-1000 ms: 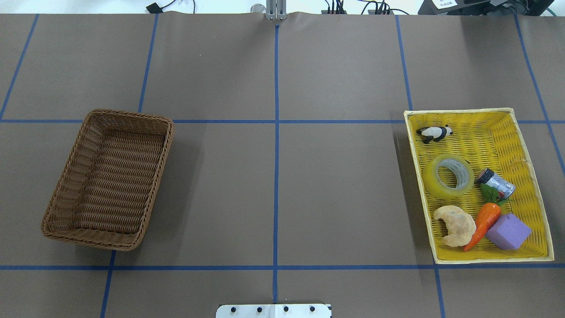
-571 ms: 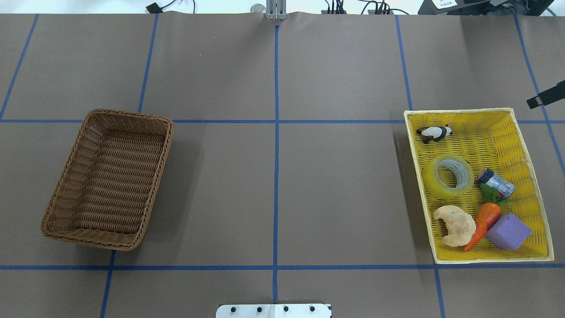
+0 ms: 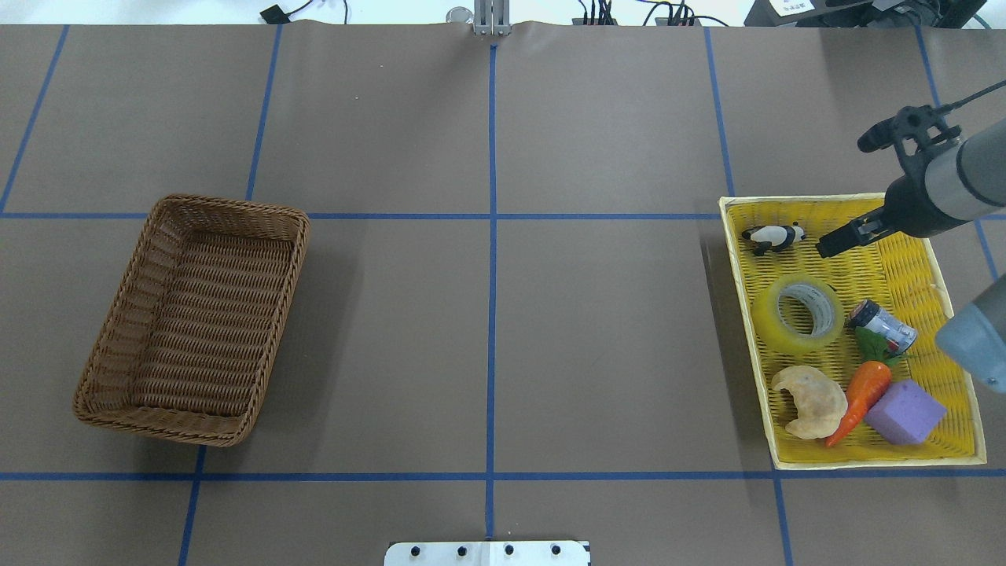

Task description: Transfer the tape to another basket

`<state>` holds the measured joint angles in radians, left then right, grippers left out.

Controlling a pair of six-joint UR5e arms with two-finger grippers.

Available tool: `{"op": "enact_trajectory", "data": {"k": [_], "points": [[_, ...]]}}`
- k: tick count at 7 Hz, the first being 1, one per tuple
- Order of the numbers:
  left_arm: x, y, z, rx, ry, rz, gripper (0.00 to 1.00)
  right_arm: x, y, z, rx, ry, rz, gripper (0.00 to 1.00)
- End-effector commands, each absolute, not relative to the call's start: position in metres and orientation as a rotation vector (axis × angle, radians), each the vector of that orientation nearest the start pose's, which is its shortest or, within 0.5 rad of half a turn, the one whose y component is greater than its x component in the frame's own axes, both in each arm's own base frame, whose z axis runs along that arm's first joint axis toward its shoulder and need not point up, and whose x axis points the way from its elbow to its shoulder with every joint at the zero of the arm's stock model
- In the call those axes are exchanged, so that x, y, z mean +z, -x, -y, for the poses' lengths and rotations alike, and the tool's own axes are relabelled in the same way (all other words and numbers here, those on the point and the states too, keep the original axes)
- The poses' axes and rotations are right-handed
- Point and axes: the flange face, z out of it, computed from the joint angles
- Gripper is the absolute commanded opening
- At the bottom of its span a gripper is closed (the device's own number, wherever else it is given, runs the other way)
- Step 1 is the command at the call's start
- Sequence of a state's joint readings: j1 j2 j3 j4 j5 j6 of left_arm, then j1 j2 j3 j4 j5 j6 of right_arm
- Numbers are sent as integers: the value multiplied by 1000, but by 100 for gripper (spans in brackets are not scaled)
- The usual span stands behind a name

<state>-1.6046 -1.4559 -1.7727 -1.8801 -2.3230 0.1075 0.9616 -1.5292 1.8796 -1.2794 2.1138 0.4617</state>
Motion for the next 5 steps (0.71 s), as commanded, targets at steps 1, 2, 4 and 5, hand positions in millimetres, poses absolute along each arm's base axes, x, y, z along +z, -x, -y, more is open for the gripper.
{"op": "enact_trajectory", "data": {"k": [1,2,4,5], "points": [[581,81,460,219,-430,-714,99,471,256,457,-358,-243,768,94],[581,81,460,220,-431,-714,99,479,259,457,-371,-235,767,90],[581,81,460,223,-442,-712,99,505,263,461,-394,-246,771,86],[581,81,459,229,-452,-711,99,515,265,463,-401,-255,787,83]]}}
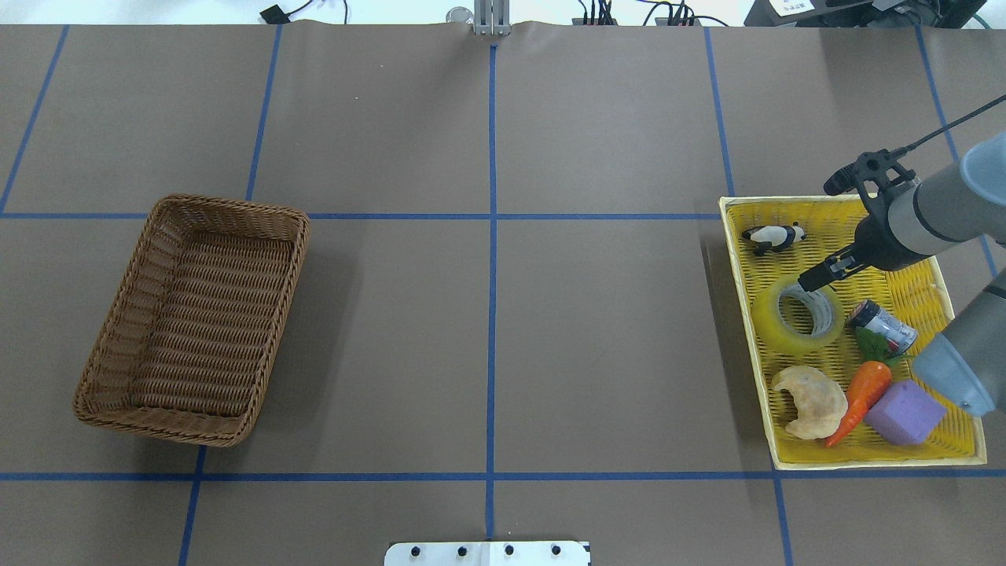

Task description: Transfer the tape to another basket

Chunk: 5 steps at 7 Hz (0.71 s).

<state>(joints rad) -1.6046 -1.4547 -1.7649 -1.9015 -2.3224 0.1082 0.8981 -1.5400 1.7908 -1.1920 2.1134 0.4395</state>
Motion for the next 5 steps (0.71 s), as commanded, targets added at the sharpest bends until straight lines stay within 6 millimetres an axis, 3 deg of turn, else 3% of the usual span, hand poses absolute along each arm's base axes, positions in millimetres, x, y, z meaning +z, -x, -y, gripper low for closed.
{"op": "enact_trajectory", "data": {"k": [1,2,3,5], "points": [[580,81,459,229,-454,-711,99,521,268,462,-407,-245,791,71],[580,81,459,230,-455,-710,99,523,273,458,-417,-238,793,45],[580,81,459,230,-455,-710,99,525,277,452,-429,-228,795,27],[579,81,459,230,-457,-710,99,521,276,444,-446,-233,802,17]]}}
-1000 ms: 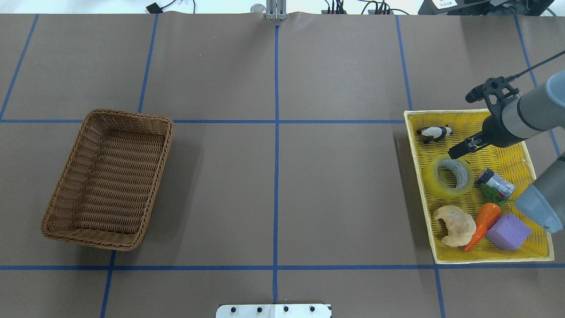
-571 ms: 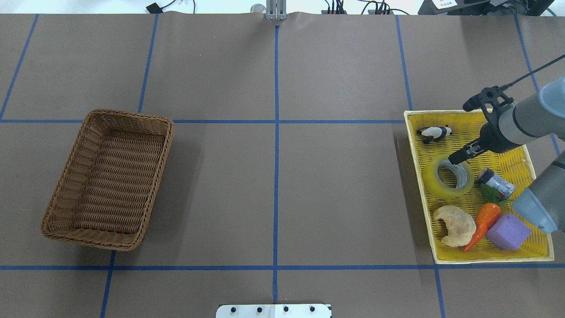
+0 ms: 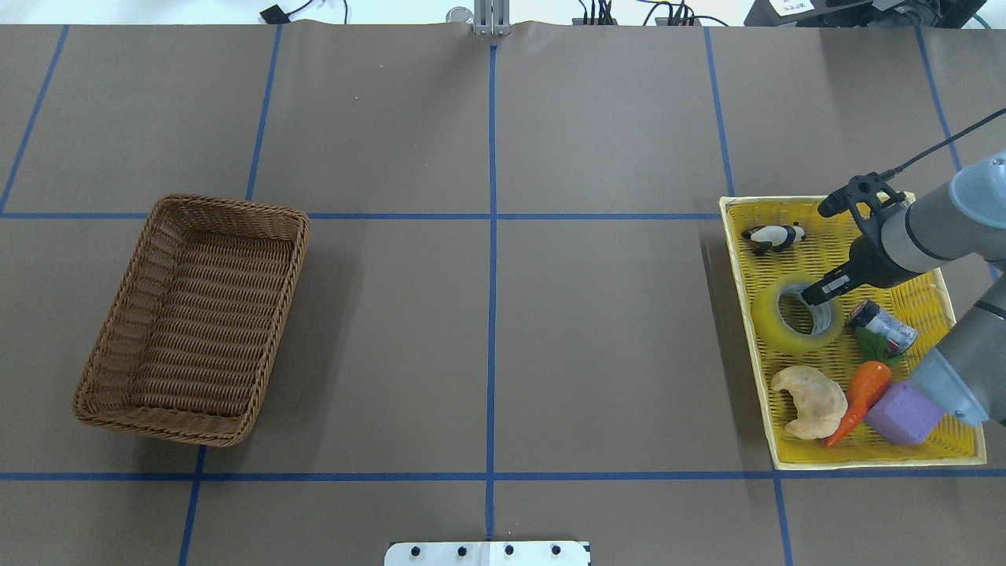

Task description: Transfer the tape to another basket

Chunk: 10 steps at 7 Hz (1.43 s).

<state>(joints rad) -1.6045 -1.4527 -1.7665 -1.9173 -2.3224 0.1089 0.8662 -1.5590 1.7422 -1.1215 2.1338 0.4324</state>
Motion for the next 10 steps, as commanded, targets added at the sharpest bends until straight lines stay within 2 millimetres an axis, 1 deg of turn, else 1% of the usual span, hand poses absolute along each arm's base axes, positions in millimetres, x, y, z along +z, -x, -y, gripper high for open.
{"op": "enact_trajectory", "data": {"k": [1,2,3,4,5,6,7,8,9,10], "points": [[579,81,460,233,-464,-709,99,518,270,437,-453,-227,817,5],[579,82,459,233,-468,-709,99,515,268,434,-455,-232,822,0],[581,81,458,233,-463,-709,99,502,258,431,-454,-255,836,0],[581,81,458,231,-463,-709,99,485,227,436,-419,-274,883,0],[581,81,458,230,-463,-711,99,466,195,447,-376,-307,926,0],[580,81,458,231,-463,-711,99,453,182,461,-350,-346,933,0],[575,81,459,236,-477,-710,99,426,189,480,-339,-390,946,0],[569,81,460,253,-537,-702,99,400,199,500,-275,-394,975,0],[563,80,462,232,-564,-709,99,368,211,520,-197,-392,1013,0],[556,77,465,255,-611,-707,99,342,230,536,-158,-404,1028,0]]}}
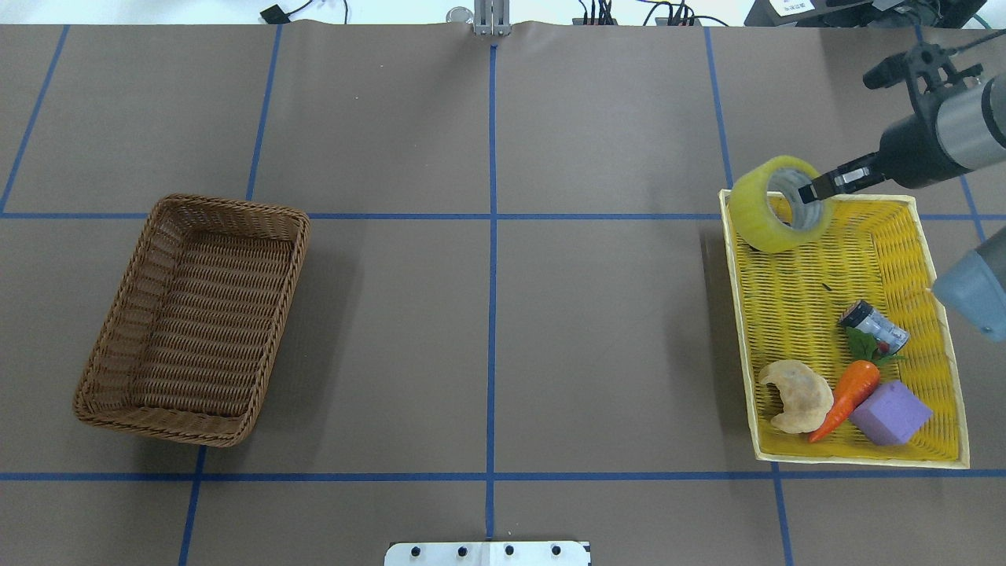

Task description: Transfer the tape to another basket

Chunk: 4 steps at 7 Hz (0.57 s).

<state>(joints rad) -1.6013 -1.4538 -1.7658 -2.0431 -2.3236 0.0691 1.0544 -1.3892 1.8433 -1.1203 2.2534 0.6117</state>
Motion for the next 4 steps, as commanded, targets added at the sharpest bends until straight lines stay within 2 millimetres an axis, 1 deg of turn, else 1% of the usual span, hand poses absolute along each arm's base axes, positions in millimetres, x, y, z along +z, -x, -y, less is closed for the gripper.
{"op": "enact_trajectory", "data": {"k": [1,2,3,4], "points": [[536,57,486,310,-641,-715,99,319,263,545,-141,-419,1029,0],[511,49,511,324,-677,-723,99,299,295,551,-96,-449,1011,0],[478,28,537,263,-681,-774,99,281,313,555,-72,-476,1008,0],[446,-12,560,222,-697,-848,99,267,335,558,-53,-477,1013,0]]}}
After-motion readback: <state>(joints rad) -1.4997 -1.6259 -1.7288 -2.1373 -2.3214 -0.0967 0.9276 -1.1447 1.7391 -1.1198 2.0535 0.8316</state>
